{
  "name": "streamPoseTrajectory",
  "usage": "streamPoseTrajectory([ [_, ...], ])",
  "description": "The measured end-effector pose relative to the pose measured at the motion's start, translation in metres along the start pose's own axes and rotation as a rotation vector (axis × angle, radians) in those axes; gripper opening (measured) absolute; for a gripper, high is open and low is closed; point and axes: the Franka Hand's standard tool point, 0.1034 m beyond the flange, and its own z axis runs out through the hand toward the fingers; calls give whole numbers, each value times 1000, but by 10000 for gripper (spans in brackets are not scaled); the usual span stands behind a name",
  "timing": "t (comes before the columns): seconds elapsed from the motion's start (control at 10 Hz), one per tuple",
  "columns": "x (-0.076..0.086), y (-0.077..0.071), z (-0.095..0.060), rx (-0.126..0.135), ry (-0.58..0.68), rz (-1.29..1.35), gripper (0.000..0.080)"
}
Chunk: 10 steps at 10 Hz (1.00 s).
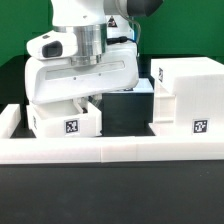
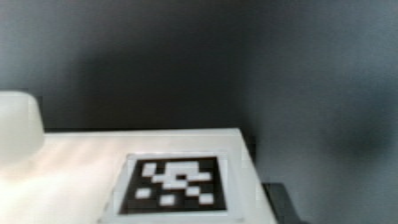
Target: Assemble drawer
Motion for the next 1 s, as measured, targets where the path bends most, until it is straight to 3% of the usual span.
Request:
streamPoseTrajectory([
  [0.2, 2, -2, -3, 2, -12, -54, 40],
  [0.3, 9, -5, -16, -1, -24, -145, 41],
  [0.6, 13, -16, -30, 6, -31, -240, 41],
  [1.0, 13, -15, -30, 7, -33, -306, 41],
])
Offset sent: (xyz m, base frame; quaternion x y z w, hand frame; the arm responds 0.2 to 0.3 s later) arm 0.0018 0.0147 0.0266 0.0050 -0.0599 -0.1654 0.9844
